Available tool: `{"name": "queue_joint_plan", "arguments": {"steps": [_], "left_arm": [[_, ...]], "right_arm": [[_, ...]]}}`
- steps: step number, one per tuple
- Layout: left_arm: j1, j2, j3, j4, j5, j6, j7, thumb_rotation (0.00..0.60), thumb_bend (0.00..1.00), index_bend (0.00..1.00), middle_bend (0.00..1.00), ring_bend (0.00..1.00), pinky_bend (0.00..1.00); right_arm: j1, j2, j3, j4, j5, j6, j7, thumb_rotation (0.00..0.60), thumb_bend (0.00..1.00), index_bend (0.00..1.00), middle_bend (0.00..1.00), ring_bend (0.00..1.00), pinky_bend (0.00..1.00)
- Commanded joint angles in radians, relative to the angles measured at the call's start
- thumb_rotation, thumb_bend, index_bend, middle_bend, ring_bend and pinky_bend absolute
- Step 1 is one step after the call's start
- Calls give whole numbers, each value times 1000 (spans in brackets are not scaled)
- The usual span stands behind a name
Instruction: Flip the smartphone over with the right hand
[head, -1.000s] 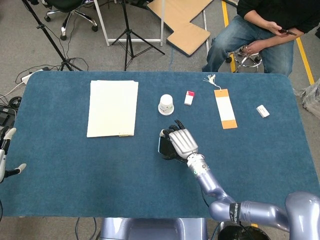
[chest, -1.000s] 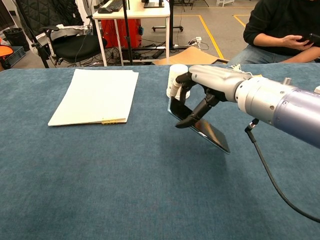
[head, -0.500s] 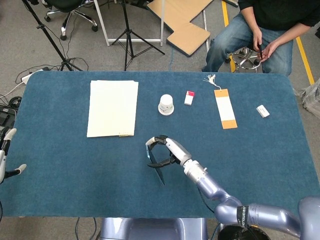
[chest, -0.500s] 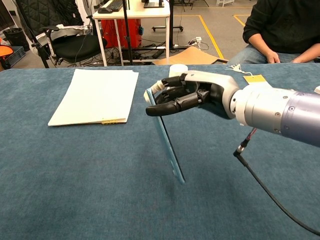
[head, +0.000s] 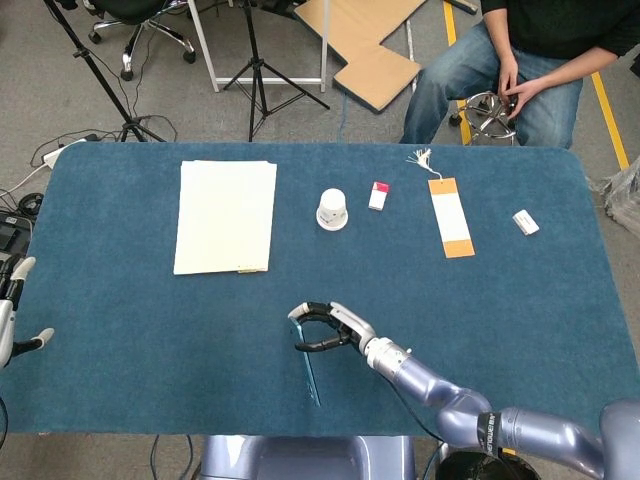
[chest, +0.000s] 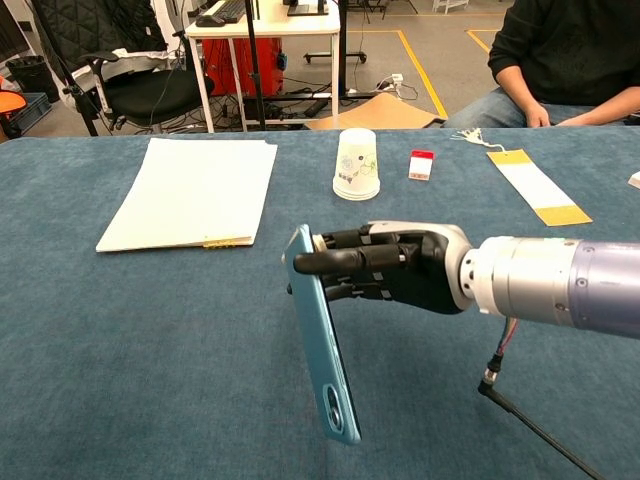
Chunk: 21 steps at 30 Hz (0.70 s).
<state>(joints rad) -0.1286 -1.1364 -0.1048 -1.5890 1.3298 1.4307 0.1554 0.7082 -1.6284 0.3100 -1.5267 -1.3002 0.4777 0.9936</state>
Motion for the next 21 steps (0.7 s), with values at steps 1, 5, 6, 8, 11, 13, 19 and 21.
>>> {"name": "queue_joint_plan", "arguments": {"steps": [1,5,6,8,11,13,19,21], "left_arm": [[0,-1,0,0,-1,-1,2,600,0,0,0,0,0],[-2,-4,1,1,-2,-3,7,600,0,0,0,0,0],[-2,-4,0,1,-2,-3,8,600,0,0,0,0,0],[-2,-5,1,0,-1,-1,9,600,0,0,0,0,0],[0,-6,-1,1,-2,3,10,600,0,0,0,0,0],[0,-6,-1,0,-1,4,9,600,0,0,0,0,0],[-1,-8,3,-1,6,3,12,600,0,0,0,0,0],[-1,-8,4,0,10,5,13,600,0,0,0,0,0]], "right_arm": [[-5,-13,-17,34,-42,-10,34,600,187,504,538,196,120],[-5,-19,-40,76,-108,18,47,600,189,404,415,158,120],[-4,-20,-47,87,-127,31,42,600,189,335,336,121,120],[-3,-23,-66,111,-167,61,21,600,189,233,214,48,102],[-4,-31,-90,149,-214,114,-16,600,189,128,77,0,47],[-5,-37,-103,179,-240,151,-50,600,184,75,24,0,15],[-12,-47,-115,252,-271,276,-153,600,154,18,0,0,0],[-14,-43,-114,261,-274,307,-181,600,141,18,0,0,0]]}}
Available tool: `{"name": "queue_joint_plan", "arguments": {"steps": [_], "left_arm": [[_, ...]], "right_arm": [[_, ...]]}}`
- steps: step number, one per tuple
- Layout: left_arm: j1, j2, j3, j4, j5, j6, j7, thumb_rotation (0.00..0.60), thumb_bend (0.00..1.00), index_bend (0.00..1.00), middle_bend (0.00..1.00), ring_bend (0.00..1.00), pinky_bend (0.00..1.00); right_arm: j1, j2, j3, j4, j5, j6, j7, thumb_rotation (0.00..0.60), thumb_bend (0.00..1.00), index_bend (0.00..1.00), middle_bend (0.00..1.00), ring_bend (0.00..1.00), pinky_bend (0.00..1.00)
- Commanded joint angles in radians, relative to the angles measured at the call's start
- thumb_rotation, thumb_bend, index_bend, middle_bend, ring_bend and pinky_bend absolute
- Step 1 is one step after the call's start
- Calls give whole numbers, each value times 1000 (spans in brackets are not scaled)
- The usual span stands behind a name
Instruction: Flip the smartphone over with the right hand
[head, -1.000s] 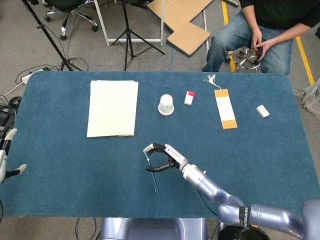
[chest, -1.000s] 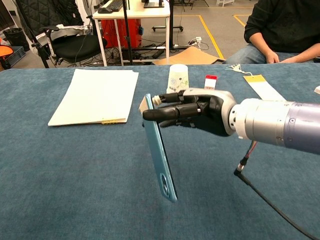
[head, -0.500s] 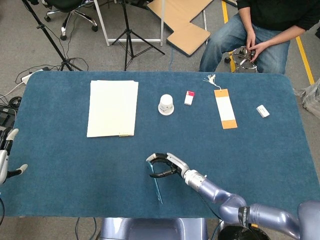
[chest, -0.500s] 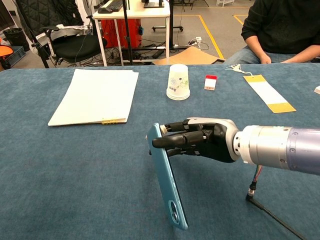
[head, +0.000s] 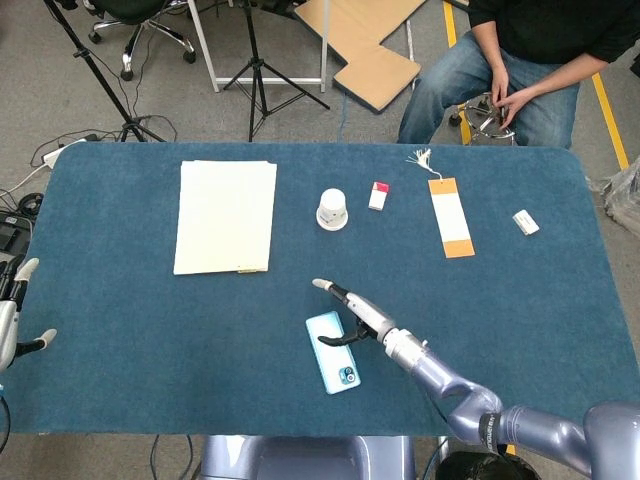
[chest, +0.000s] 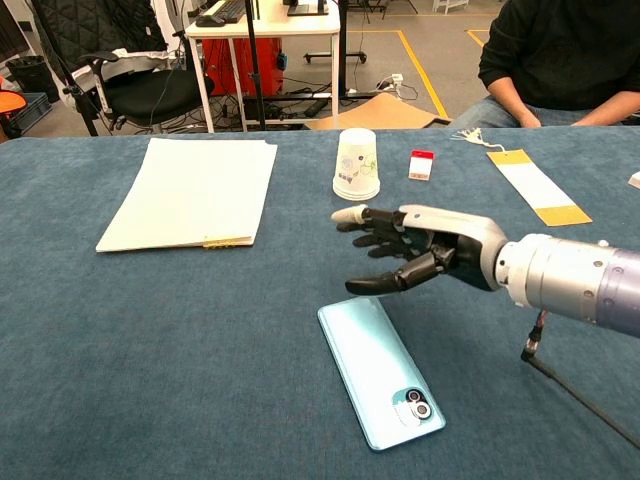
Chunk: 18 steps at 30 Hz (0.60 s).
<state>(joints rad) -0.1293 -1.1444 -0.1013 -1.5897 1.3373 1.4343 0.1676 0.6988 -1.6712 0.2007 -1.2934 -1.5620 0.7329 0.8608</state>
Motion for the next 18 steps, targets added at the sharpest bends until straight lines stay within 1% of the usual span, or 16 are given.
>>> {"name": "queue_joint_plan", "arguments": {"steps": [1,4,6,8,11,13,15,18], "left_arm": [[0,-1,1,1,3,2,1,600,0,0,0,0,0],[0,0,1,1,3,2,-1,600,0,0,0,0,0],[0,0,1,2,4,1,-2,600,0,0,0,0,0],[-1,1,1,2,5,0,-3,600,0,0,0,0,0],[0,1,1,2,8,3,-4,600,0,0,0,0,0],[0,0,1,1,10,6,-4,600,0,0,0,0,0],[0,1,0,0,14,9,-7,600,0,0,0,0,0],[1,1,0,-2,25,19,-12,600,0,0,0,0,0]], "right_arm": [[-5,3,-3,31,-12,69,-65,600,137,18,0,0,0],[-11,32,-1,29,-23,131,-134,600,120,18,0,0,0],[-19,58,0,33,-39,181,-213,600,82,18,0,0,0],[-34,83,1,35,-49,235,-326,600,51,18,0,0,0],[-71,129,5,27,-58,323,-549,600,9,17,0,0,0],[-96,156,4,15,-57,364,-653,600,0,12,0,0,0],[-140,201,0,-21,-40,413,-795,600,0,3,0,0,0],[-195,256,-11,-82,-10,459,-937,600,0,0,0,0,0]]}}
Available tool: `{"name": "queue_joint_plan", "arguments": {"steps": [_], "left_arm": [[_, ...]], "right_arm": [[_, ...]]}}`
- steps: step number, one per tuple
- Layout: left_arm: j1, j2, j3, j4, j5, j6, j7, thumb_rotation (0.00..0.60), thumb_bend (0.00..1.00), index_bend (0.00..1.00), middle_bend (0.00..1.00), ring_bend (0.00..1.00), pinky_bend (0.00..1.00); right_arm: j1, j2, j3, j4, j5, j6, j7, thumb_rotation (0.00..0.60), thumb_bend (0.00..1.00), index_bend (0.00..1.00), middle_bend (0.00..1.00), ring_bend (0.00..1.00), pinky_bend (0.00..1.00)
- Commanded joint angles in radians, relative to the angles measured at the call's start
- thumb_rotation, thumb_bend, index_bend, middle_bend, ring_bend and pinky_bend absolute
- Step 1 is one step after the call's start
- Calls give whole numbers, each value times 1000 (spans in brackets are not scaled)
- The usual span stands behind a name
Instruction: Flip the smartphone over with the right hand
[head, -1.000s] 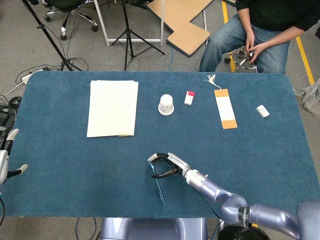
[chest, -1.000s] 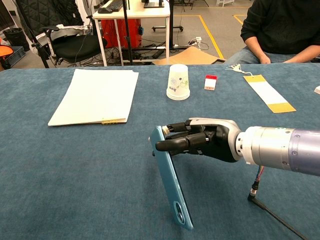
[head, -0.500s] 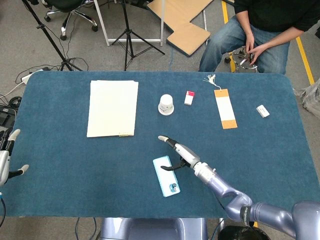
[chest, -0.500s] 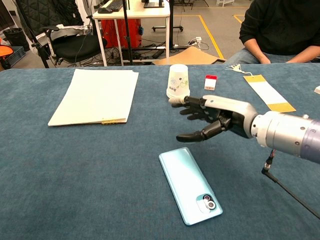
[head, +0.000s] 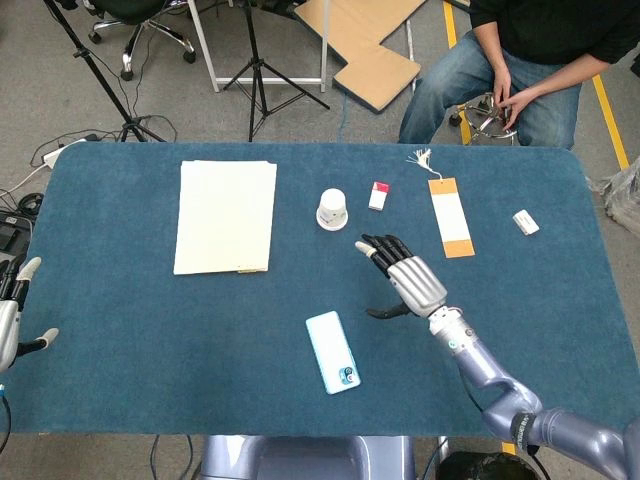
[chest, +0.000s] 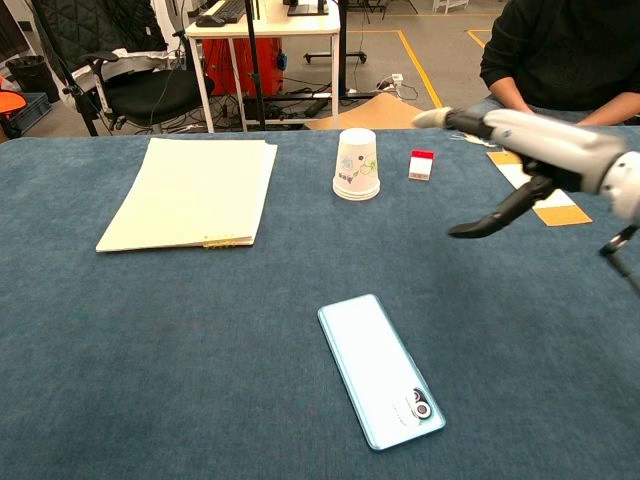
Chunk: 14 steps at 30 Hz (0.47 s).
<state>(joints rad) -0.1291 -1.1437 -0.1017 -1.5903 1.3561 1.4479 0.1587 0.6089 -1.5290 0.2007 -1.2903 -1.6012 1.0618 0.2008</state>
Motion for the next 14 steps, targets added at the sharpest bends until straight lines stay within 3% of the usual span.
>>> {"name": "queue_joint_plan", "arguments": {"steps": [1,6,14], "left_arm": [[3,1,1,-2,11,11,-5,600,0,0,0,0,0],[9,-1,3,2,39,38,-20,600,0,0,0,0,0],[14,-3,10,7,64,51,-33,600,0,0,0,0,0]], "right_arm": [[-127,133,-16,-108,41,150,-324,600,0,0,0,0,0],[-228,202,-41,-206,79,262,-485,600,0,0,0,0,0],[-329,265,-73,-281,109,370,-574,600,0,0,0,0,0]]}}
